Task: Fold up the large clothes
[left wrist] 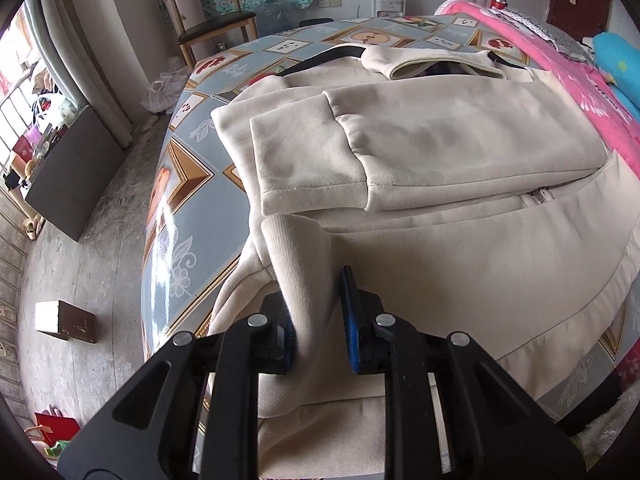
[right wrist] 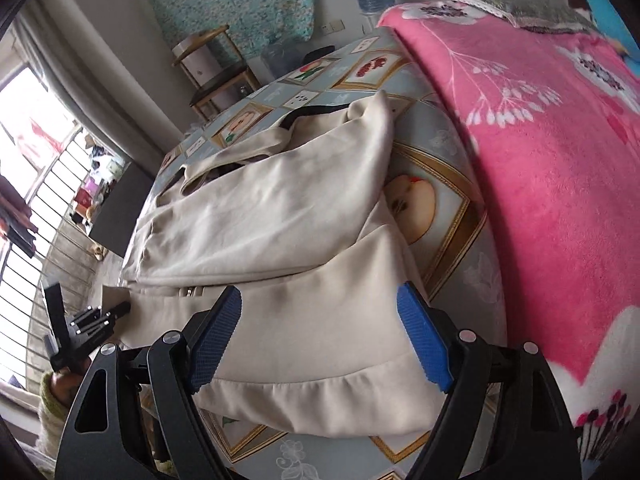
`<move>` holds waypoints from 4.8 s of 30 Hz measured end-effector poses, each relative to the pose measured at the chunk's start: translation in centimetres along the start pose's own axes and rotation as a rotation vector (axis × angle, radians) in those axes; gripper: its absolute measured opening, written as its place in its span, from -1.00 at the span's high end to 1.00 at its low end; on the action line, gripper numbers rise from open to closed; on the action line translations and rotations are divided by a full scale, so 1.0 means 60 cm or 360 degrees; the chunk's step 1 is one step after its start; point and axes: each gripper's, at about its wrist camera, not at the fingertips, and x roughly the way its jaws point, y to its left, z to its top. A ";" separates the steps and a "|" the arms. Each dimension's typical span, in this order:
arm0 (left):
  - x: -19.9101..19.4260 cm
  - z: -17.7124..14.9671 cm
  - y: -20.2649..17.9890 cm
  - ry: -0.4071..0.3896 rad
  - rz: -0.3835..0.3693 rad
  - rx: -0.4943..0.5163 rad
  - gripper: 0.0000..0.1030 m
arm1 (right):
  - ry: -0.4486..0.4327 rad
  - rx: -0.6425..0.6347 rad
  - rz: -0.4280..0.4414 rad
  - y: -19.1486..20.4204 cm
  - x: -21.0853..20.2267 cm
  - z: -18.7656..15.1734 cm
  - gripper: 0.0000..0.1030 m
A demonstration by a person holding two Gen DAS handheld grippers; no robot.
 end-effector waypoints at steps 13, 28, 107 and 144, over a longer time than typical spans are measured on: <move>0.005 0.003 0.002 0.0015 -0.0006 -0.0067 0.64 | 0.0181 0.0057 0.0152 -0.045 0.075 0.039 -0.18; 0.006 0.004 0.002 0.0017 -0.0001 -0.0066 0.64 | 0.0268 0.0042 0.0406 -0.064 0.075 0.040 -0.15; -0.051 -0.011 -0.018 -0.0160 0.0060 0.0037 0.87 | 0.0008 -0.0706 -0.0644 0.075 0.047 -0.052 0.87; 0.018 0.382 0.110 -0.0432 -0.0048 -0.0081 0.90 | -0.0379 -0.0506 -0.0397 0.100 0.152 0.352 0.88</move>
